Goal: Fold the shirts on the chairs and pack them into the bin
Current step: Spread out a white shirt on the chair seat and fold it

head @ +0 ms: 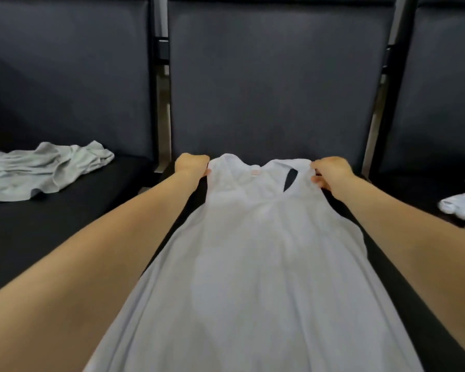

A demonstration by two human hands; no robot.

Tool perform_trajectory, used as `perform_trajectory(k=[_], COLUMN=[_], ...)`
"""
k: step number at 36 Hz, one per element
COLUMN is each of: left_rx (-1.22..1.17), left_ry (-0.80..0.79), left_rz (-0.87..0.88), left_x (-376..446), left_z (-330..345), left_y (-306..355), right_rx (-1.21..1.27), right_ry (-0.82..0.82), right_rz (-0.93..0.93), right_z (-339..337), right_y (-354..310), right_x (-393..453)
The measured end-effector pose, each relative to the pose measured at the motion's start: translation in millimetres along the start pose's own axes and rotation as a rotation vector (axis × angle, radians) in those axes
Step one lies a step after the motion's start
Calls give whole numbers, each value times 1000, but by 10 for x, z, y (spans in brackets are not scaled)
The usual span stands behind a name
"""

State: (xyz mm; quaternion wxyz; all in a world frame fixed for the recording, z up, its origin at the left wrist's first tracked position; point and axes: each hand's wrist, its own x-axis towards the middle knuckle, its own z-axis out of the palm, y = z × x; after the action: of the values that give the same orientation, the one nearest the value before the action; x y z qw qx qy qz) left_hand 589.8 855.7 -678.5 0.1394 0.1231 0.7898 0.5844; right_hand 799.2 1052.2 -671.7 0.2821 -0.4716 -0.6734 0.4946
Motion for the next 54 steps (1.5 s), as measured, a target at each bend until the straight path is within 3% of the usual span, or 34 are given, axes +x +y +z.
perform_trajectory(k=[2,5,11,15,19,24,27,29,32,34,36,38,41,43,45,48,51,54], left_rx=[214,437,604,757,958,903,678,404,49,-294,-465,-442,-233,32,303,422,448,472], left_ry=[36,-36,-220,-242,-200,-271,-246,-174,-82,-95,-125,-130,-104,-95,-73,-19,30,14], left_rz=[121,299,321,333,323,304,301,229,83,-38,-112,-84,29,195,373,441,429,389], left_x=[-149,-488,-1235,-1554,-1652,-1712,-1785,-1797,-1752,-1710,-1693,-1642,-1539,-1470,-1428,-1366,-1316,-1323], left_z=[-34,-144,-458,-572,-636,-719,-752,-771,-804,-841,-888,-914,-970,-1043,-1146,-1312,-1425,-1431], left_y=[-95,-168,-220,-240,-198,-256,-289,-224,-84,-83,-138,-171,-171,-214,-269,-310,-385,-468], right_rx=[-137,-261,-476,-372,-366,-544,-509,-370,71,364,510,474,-28,-216,-140,219,534,507], right_ry=[52,45,-163,-330,-302,-292,-327,-313,-263,-279,-321,-334,-287,-267,-224,-208,-395,-539], right_rz=[-62,-69,-12,-4,-50,-129,-81,-64,-4,21,5,-46,-245,-352,-369,-220,-22,50], right_z=[-60,-229,-623,-761,-831,-853,-831,-804,-787,-783,-780,-768,-790,-833,-884,-1010,-1077,-974], right_y=[91,172,254,217,222,263,259,238,189,150,113,99,127,139,122,94,142,238], right_x=[-42,-227,-797,-1168,-1391,-1571,-1605,-1582,-1535,-1536,-1549,-1564,-1572,-1527,-1461,-1329,-1302,-1354])
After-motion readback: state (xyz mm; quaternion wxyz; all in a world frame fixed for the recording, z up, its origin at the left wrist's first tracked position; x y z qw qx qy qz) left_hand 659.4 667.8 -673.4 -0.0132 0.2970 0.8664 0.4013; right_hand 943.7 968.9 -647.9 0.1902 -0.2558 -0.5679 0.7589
